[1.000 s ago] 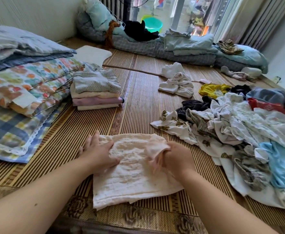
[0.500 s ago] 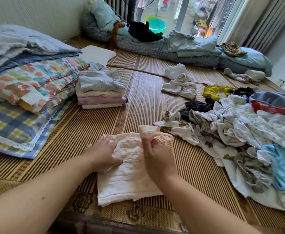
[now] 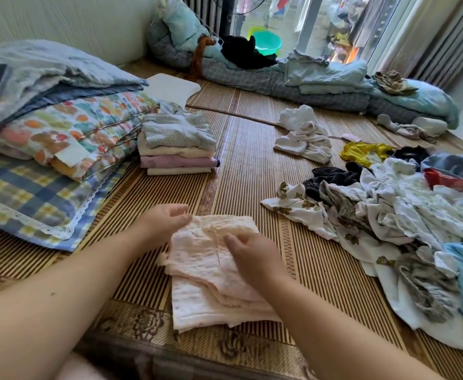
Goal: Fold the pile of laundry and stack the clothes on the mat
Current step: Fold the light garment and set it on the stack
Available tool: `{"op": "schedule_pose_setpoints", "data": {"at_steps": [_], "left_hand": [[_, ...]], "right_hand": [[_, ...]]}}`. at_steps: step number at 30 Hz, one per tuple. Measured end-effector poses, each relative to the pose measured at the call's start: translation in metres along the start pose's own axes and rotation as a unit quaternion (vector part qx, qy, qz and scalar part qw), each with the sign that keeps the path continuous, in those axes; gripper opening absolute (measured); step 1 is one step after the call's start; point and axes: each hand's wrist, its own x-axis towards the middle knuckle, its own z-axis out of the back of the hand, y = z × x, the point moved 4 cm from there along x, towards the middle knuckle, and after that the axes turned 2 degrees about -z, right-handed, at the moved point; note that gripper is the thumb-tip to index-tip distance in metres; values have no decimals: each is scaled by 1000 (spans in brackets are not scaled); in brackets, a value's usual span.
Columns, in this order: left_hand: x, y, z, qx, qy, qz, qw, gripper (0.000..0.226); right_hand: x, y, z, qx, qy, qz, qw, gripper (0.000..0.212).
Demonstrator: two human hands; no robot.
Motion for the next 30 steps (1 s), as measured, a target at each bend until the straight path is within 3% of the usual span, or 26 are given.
{"op": "schedule_pose_setpoints", "data": {"at_steps": [3, 6, 9, 11, 13, 16, 19, 22, 24, 28, 30], "left_hand": [[3, -9, -23, 75, 151, -30, 985, 70], [12, -10, -30, 71, 149, -34, 986, 62], [17, -6, -26, 49, 173, -19, 983, 52], [19, -2, -24, 103, 191, -26, 976, 62], [19, 0, -23, 119, 194, -27, 973, 78], [19, 1, -24, 112, 193, -34, 974, 84], [19, 1, -24, 103, 200, -39, 974, 76], [20, 3, -23, 136, 184, -24, 973, 53], [18, 2, -25, 154, 173, -35, 972, 54], [18, 9, -29, 267, 173, -18, 948, 103], [18, 16, -27, 300, 214, 10, 929, 122]], "right_hand": [[24, -7, 30, -125, -88, 2, 988, 38], [46, -8, 38, -206, -101, 15, 973, 54], [62, -9, 31, -223, -22, 8, 975, 63], [68, -10, 22, -243, 25, 0, 970, 47], [73, -12, 20, -278, 28, 23, 960, 13], [78, -21, 36, -289, 37, 19, 957, 21], [78, -29, 59, -308, 17, 25, 951, 5], [73, -31, 65, -273, -13, 45, 961, 45], [64, -28, 49, -277, 14, 93, 956, 60], [37, -54, 3, -349, 149, 134, 915, 87], [30, -68, 2, -356, 188, 136, 905, 87]]}}
